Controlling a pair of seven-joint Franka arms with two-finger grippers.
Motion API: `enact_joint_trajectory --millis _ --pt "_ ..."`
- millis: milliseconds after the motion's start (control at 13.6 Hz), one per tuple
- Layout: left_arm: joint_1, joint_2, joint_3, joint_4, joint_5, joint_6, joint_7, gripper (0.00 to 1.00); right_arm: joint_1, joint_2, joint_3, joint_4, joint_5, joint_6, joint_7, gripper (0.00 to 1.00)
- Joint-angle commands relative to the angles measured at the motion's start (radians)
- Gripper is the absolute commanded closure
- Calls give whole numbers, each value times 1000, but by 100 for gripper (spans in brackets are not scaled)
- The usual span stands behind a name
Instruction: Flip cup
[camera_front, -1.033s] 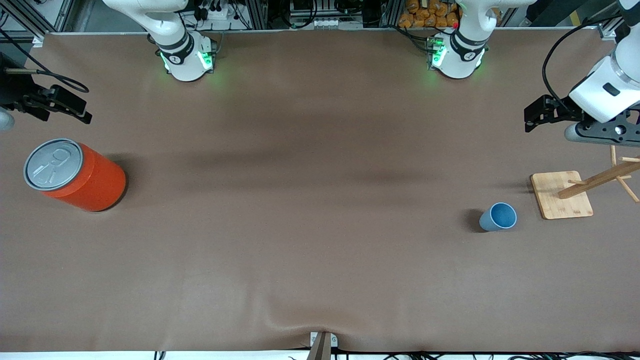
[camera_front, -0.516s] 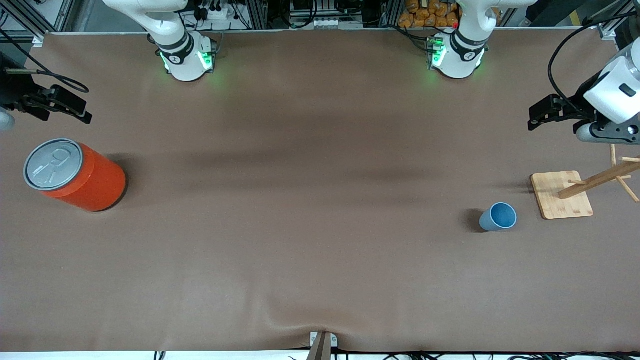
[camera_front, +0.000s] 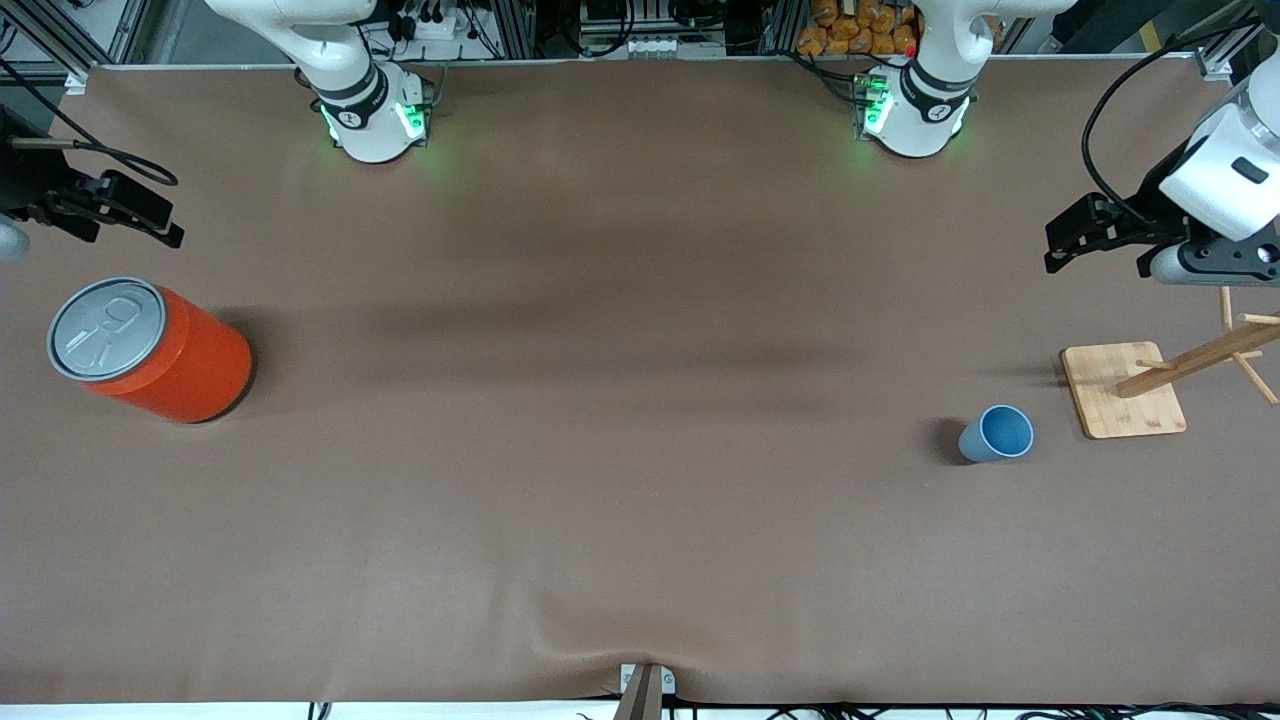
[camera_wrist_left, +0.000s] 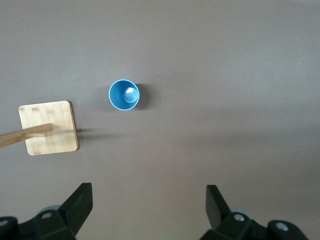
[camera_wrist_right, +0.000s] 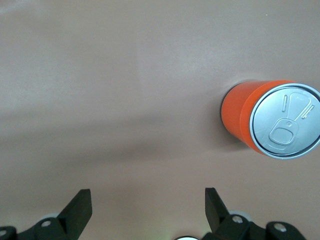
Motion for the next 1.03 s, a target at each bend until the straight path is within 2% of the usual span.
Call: enact_joint_trajectory --millis 0,369,590,959 --pt "4 -11 9 21 1 -9 18 0 5 7 -8 18 4 -13 -10 0" --pt "1 -12 6 23 1 -50 96 0 4 7 -8 16 4 -13 -10 0" --pt "-3 -12 0 23 44 -85 100 0 7 7 -8 16 4 -14 -10 0" --pt "3 -31 3 23 43 -96 105 0 10 7 -8 16 3 -16 -12 0"
